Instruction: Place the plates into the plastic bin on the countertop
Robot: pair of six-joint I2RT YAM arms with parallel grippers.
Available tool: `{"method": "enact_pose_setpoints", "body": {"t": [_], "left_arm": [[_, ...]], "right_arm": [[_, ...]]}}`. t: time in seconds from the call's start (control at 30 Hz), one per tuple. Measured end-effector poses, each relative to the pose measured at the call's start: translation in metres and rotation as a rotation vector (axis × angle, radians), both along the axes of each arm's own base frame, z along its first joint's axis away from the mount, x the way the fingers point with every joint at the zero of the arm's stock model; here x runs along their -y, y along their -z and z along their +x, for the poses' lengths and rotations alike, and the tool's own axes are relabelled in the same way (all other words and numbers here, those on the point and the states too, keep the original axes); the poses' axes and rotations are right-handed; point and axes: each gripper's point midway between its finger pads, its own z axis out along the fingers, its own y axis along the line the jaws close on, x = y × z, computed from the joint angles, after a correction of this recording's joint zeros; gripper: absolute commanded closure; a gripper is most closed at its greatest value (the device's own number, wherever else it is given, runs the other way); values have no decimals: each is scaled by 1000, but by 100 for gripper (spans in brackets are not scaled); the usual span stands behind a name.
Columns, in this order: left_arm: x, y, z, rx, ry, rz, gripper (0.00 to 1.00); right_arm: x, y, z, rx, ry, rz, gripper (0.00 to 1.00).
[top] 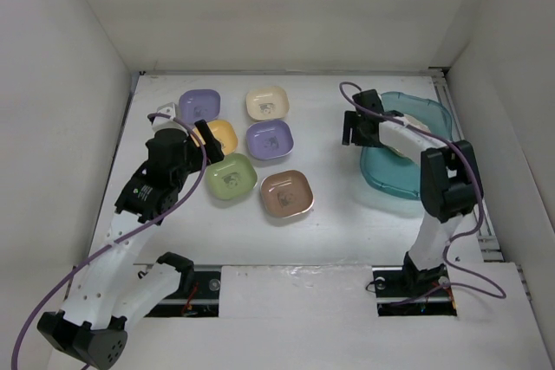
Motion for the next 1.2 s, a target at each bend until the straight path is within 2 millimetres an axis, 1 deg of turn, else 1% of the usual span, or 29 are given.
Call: {"method": "enact_pose_setpoints", "body": {"t": [0.13, 0.2, 0.33, 0.57, 0.63, 0.73, 0.83, 0.9, 0.93, 0.97, 1.0, 1.03, 1.1, 1.2], "left_arm": [[0, 0, 0, 0, 0, 0, 0], [0, 0, 0, 0, 0, 0, 0], [0, 0, 0, 0, 0, 0, 0], [0, -1, 0, 3, 0, -1, 0], [0, -2, -1, 6, 0, -2, 0], [0, -2, -1, 8, 0, -3, 0], [0, -2, -1, 8, 1, -4, 0], [0, -2, -1, 8, 1, -3, 0], [0, -2, -1, 8, 1, -3, 0], [0, -2, -1, 8, 1, -3, 0], [0, -2, -1, 8, 1, -3, 0], [0, -2, -1, 8, 1, -3, 0], [0, -2, -1, 8, 0, -3, 0], [-3, -2, 0, 10, -15, 0, 0]], "right_arm": [[-4, -11, -19, 7, -51, -1, 24], [-9, -16, -27, 13, -89, 6, 24], [-17, -20, -39, 12, -145, 20, 24], [-30, -14, -46, -9, -206, 10, 25], [-38, -10, -52, -16, -233, 7, 25], [-48, -3, -68, -42, -273, -2, 25], [-51, -4, -81, -54, -280, -11, 15], [-48, -17, -83, -22, -255, -36, 15], [-46, -27, -82, 2, -234, -46, 13], [-44, -44, -79, 43, -202, -72, 0], [-44, -52, -76, 62, -189, -80, 0], [-46, -67, -72, 101, -169, -93, 0], [-58, -98, -63, 183, -149, -106, 0], [-90, -136, -56, 283, -190, -71, 1]]}}
